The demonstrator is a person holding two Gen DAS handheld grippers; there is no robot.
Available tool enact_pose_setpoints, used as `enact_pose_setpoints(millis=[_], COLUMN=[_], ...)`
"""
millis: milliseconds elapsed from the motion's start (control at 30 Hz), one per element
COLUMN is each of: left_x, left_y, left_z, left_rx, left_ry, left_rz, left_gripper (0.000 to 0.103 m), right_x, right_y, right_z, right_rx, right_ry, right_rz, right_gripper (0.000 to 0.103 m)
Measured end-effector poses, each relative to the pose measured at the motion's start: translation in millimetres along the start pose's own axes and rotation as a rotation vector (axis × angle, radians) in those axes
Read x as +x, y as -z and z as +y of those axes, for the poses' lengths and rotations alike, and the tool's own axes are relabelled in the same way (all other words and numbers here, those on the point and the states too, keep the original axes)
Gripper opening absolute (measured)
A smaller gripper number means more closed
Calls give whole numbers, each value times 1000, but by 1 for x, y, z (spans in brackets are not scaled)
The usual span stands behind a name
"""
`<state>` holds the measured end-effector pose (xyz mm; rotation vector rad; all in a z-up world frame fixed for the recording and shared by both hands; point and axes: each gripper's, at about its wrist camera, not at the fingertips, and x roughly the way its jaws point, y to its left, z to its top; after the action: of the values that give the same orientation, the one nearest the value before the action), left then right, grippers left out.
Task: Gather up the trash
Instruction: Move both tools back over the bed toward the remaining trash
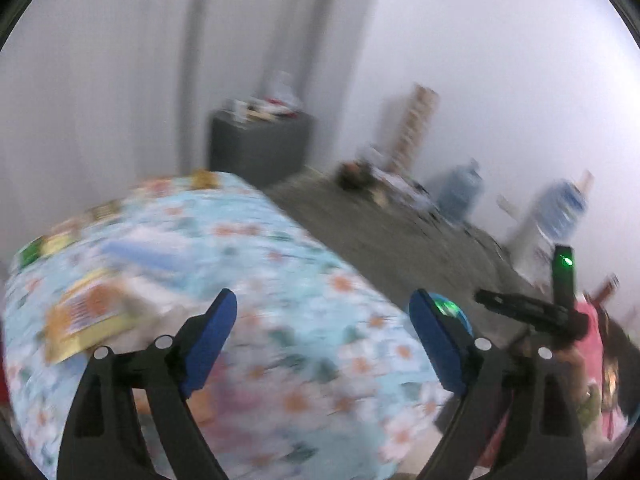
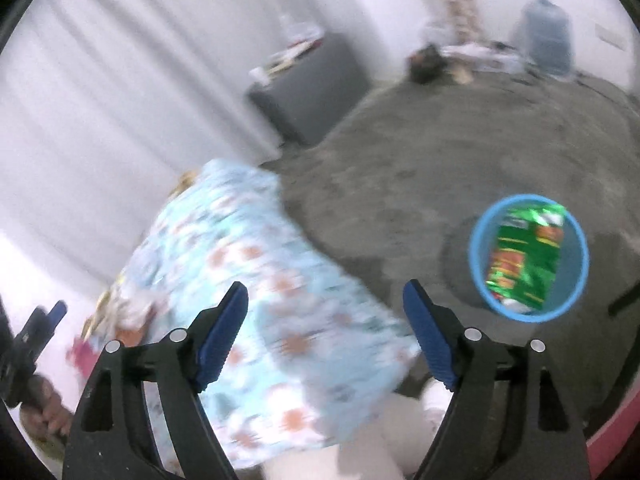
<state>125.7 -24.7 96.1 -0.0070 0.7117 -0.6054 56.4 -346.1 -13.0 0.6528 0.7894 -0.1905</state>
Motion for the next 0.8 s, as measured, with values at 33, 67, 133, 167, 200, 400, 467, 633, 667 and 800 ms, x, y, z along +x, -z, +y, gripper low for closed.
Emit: enact_pose_setpoints(millis=[33,67,133,167,200,400,467,633,667,800], left_x=[-16,-26,-49,-57,-64,-83,-83,-81,-80,-71], left_y=[6,11,23,28,33,68,76,77,76,61], left_z=[16,25,47,55,62,96,107,126,129,128], left_rx=[-33,-55,-110,-132,-154,-252,-271,-286,-276,-165], left_ry=[-29,-49,-87,-100,-112,-147,-155,-175,-182,-178], left_rz=[-27,-43,-81,-93,-105,-117,-107,-122,-127,-140], left_gripper=[87,87,88,89,89,89,89,89,89,87], right_x=[1,4,9,15,19,47,49,64,65,77], right_y=[1,2,5,7,8,21,28,33,32,20], right_z=[7,16,33,42,50,95,112,140,145,170], right_rx=[-16,-30,-47,-58,-64,-92,-106,-157,-165,-213], right_ry=[-17,-40,-87,-112,-124,-223,-242,-234,-235,-238], right_rz=[10,26,59,81,97,195,218,261,264,245], right_gripper=[77,77,77,77,77,77,77,77,77,77])
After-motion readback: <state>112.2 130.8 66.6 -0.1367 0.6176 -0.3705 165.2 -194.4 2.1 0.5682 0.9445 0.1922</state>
